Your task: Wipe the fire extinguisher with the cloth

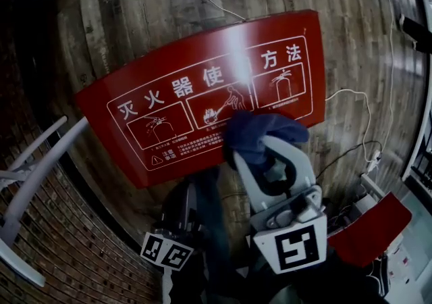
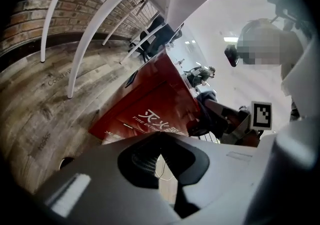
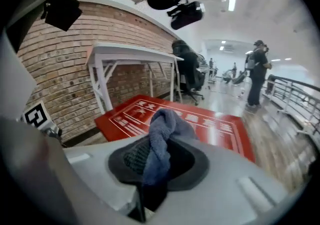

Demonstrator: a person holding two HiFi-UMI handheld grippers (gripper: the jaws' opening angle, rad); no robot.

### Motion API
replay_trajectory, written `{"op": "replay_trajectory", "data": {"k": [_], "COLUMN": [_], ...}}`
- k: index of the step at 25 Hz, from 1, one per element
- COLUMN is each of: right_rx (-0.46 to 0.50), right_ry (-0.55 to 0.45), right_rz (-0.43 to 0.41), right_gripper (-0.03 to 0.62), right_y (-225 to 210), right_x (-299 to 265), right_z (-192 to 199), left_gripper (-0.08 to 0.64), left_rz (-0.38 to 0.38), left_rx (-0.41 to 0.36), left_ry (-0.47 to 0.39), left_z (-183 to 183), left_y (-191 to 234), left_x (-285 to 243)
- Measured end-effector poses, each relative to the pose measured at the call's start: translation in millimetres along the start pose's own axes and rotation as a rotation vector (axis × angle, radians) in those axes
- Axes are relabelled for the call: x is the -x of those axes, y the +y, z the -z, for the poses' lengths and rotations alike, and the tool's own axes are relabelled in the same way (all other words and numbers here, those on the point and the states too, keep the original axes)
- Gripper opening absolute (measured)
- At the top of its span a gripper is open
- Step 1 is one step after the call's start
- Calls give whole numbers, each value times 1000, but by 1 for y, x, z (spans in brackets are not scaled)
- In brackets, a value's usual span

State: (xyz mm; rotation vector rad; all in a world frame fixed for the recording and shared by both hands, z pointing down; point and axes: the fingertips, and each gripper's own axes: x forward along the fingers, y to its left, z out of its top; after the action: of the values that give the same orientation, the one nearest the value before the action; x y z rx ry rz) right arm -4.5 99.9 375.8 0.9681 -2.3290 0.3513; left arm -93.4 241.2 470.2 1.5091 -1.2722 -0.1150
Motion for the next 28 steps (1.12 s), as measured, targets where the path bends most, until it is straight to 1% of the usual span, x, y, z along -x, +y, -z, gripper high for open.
{"op": "replay_trajectory", "data": {"k": [1, 4, 5, 6, 7, 8, 9, 12, 14, 15, 16, 17, 18, 20, 21, 22, 24, 26, 27, 28], "right_rx": [41, 218, 250, 271, 288, 305, 318, 328, 276, 229, 186, 158, 142, 118, 119, 143, 251, 347, 382, 413], "right_ry": [18, 37, 36, 37, 39, 42, 41, 43, 94, 123, 136, 126, 99, 50, 56, 81, 115, 118, 117, 116], "right_rz": [-74, -296, -352, -388, -398, -381, -346, -188, -65, -9, 30, 43, 32, -28, -73, -133, -286, -441, -502, -544], "right_gripper": [69, 69, 69, 69, 69, 69, 69, 69, 69, 69, 69, 69, 69, 69, 69, 69, 69, 69, 69, 69], "right_y": [27, 99, 114, 122, 120, 109, 90, 2, -61, -86, -102, -109, -106, -80, -58, -33, 25, 81, 104, 121], "right_x": [-9, -27, -28, -26, -24, -23, -23, -20, -16, -17, -21, -28, -39, -60, -68, -73, -78, -72, -64, -55], "right_z": [-5, -23, -25, -24, -22, -20, -20, -22, -17, -15, -18, -26, -38, -61, -67, -68, -67, -61, -54, -46], "left_gripper": [5, 5, 5, 5, 5, 5, 5, 5, 5, 5, 5, 5, 5, 5, 5, 5, 5, 5, 5, 5], "left_rz": [-2, -10, -15, -20, -25, -27, -27, -24, -23, -22, -21, -21, -21, -22, -24, -26, -32, -30, -29, -31], "left_rx": [5, 8, 9, 11, 14, 15, 16, 14, 13, 15, 17, 19, 21, 21, 20, 19, 15, 13, 13, 11], "left_ry": [0, 5, 5, 5, 2, -3, -12, -40, -54, -59, -62, -62, -61, -58, -59, -61, -68, -78, -83, -86], "left_z": [2, 5, 6, 7, 6, 5, 2, -6, -9, -10, -9, -8, -6, -4, -4, -4, -7, -12, -15, -17], "left_y": [-2, -5, -5, -5, -5, -6, -7, -9, -10, -10, -11, -13, -14, -16, -16, -17, -18, -21, -21, -21], "left_x": [0, 2, 3, 4, 5, 5, 5, 7, 8, 9, 9, 8, 8, 6, 6, 6, 5, 5, 4, 4]}}
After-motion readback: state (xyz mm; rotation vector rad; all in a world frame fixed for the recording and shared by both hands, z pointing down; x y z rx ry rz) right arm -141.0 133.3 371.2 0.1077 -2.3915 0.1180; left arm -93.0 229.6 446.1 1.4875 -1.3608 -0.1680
